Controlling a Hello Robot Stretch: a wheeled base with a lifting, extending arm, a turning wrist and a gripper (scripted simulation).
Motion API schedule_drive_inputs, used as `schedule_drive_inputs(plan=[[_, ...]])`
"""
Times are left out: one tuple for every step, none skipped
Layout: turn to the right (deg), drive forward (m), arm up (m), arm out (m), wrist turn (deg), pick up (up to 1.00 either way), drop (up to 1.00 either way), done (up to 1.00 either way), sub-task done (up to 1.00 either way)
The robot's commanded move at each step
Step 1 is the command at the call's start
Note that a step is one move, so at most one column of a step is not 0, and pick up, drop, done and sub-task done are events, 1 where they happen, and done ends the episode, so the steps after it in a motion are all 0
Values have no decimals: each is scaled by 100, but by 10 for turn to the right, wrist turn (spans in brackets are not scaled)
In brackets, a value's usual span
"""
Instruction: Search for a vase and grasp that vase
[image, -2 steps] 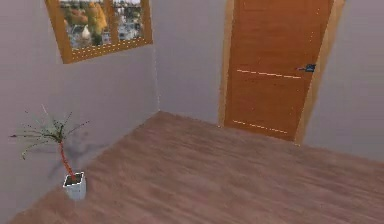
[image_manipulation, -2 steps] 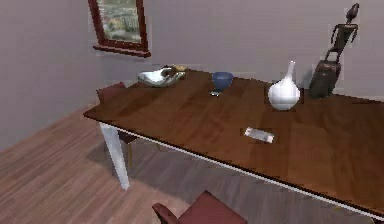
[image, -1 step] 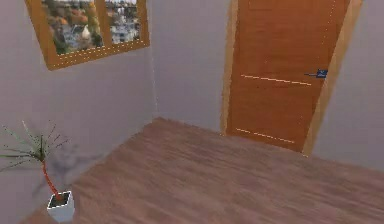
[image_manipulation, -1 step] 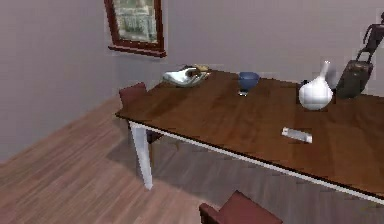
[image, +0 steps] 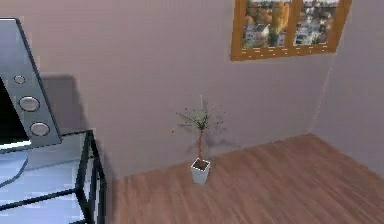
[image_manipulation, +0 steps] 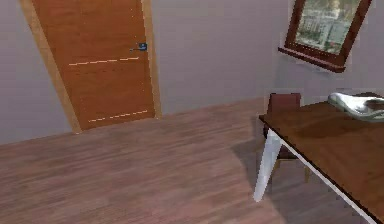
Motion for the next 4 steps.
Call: schedule_drive_inputs(plan=[[-180, 0, 0, 0, 0, 0, 0, 0, 0], [0, 10, 0, 0, 0, 0, 0, 0, 0], [-450, 0, 0, 0, 0, 0, 0, 0, 0], [-420, 0, 0, 0, 0, 0, 0, 0, 0]])
